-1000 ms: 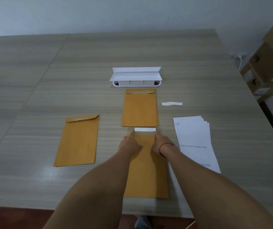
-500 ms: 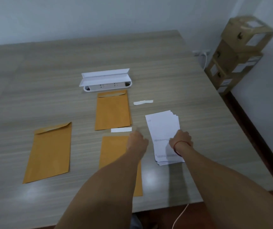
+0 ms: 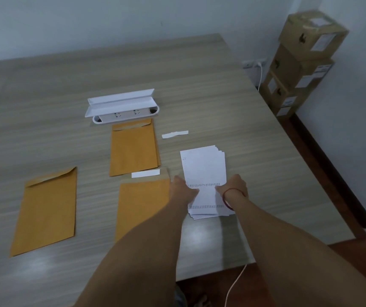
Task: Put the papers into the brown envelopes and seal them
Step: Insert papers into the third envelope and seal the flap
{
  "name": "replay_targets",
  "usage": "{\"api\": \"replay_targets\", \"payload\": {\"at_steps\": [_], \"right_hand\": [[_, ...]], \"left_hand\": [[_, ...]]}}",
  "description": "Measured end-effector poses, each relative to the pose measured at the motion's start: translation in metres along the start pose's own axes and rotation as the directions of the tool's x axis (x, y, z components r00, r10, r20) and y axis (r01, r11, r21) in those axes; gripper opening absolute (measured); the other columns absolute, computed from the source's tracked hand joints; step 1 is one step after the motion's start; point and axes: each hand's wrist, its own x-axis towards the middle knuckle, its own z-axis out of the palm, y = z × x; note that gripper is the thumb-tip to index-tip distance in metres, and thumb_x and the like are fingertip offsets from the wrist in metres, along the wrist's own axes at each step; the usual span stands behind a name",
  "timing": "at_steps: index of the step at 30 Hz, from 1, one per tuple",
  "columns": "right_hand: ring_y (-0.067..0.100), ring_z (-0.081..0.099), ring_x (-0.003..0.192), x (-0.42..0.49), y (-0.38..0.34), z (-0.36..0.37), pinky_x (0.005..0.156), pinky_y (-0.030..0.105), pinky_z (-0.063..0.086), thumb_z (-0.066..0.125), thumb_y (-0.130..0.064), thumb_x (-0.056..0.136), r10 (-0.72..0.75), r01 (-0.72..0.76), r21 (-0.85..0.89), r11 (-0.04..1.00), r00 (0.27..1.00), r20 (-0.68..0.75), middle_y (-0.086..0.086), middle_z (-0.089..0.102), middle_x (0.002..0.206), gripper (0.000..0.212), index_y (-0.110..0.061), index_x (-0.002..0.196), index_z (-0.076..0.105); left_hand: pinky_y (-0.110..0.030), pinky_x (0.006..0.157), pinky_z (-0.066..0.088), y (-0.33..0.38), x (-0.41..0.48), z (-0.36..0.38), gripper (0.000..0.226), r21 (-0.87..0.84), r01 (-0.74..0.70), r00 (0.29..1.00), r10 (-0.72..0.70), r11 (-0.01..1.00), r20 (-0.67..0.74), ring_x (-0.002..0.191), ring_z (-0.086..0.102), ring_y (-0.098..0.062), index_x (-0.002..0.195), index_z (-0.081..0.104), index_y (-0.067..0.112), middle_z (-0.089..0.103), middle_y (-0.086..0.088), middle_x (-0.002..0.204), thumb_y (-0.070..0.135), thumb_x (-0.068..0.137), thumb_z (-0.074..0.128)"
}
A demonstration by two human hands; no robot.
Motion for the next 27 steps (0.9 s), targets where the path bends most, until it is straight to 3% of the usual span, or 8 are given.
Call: {"api": "replay_targets", "payload": {"at_steps": [4, 10, 15, 20, 23, 27], "right_hand": [[0.034, 0.06, 0.112, -0.003, -0.002, 0.004, 0.089, 0.039, 0.052, 0.075, -0.023, 0.079, -0.001, 0.002, 0.016, 1.0, 0.998, -0.058, 0.014, 0.06, 0.124, 0.045, -0.005, 0.118, 0.058], [0.033, 0.063, 0.108, -0.004, -0.004, 0.004, 0.082, 0.035, 0.051, 0.077, -0.026, 0.077, -0.007, 0.007, 0.032, 0.999, 1.0, -0.008, 0.012, 0.066, 0.119, 0.043, -0.006, 0.113, 0.064], [0.034, 0.059, 0.115, -0.008, -0.006, 0.007, 0.095, 0.041, 0.049, 0.072, -0.019, 0.081, -0.032, 0.033, 0.046, 0.998, 0.999, -0.029, 0.013, 0.059, 0.126, 0.052, -0.006, 0.123, 0.044], [0.032, 0.057, 0.117, -0.01, -0.007, 0.009, 0.098, 0.037, 0.045, 0.06, -0.016, 0.089, -0.073, 0.073, 0.011, 0.997, 0.997, -0.011, 0.012, 0.059, 0.127, 0.038, -0.008, 0.124, 0.049], [0.029, 0.056, 0.117, -0.013, -0.007, 0.007, 0.098, 0.034, 0.037, 0.059, -0.018, 0.089, -0.06, 0.057, -0.044, 0.997, 0.997, -0.052, 0.008, 0.061, 0.125, 0.033, -0.011, 0.121, 0.052], [0.031, 0.053, 0.119, -0.018, -0.009, 0.006, 0.094, 0.035, 0.038, 0.064, -0.034, 0.087, -0.068, 0.07, 0.03, 0.997, 0.996, -0.058, 0.005, 0.061, 0.125, 0.042, -0.013, 0.12, 0.051]], "left_hand": [[-0.032, 0.081, 0.056, 0.0, 0.003, 0.005, 0.053, 0.011, 0.007, 1.0, -0.007, 1.0, -0.007, 0.103, 0.062, -0.023, 0.117, 0.047, 0.004, 0.059, -0.008, 0.111, 0.015, 0.074, 0.077], [-0.026, 0.059, 0.059, -0.003, 0.007, 0.006, 0.034, -0.099, 0.041, 0.999, -0.042, 0.994, -0.007, 0.082, 0.068, -0.017, 0.1, 0.06, 0.004, 0.07, -0.004, 0.097, 0.014, 0.072, 0.077], [-0.029, 0.067, 0.059, -0.008, 0.013, 0.01, 0.034, -0.144, 0.05, 0.998, -0.043, 0.988, 0.051, 0.086, 0.07, -0.022, 0.107, 0.065, 0.003, 0.072, -0.007, 0.103, 0.011, 0.075, 0.074], [-0.04, 0.083, 0.059, -0.012, 0.016, 0.011, 0.031, -0.105, 0.033, 0.999, -0.031, 0.994, 0.018, 0.096, 0.068, -0.027, 0.109, 0.063, 0.005, 0.07, -0.009, 0.108, 0.013, 0.08, 0.07], [-0.041, 0.083, 0.059, -0.01, 0.015, 0.006, 0.03, -0.07, 0.006, 1.0, -0.006, 0.998, -0.012, 0.096, 0.068, -0.027, 0.109, 0.063, 0.005, 0.07, -0.009, 0.108, 0.013, 0.08, 0.069], [-0.039, 0.08, 0.059, -0.004, 0.008, -0.003, 0.023, -0.087, -0.031, 0.999, 0.029, 0.996, -0.03, 0.092, 0.069, -0.027, 0.103, 0.066, 0.005, 0.072, -0.009, 0.101, 0.009, 0.081, 0.065]]}}
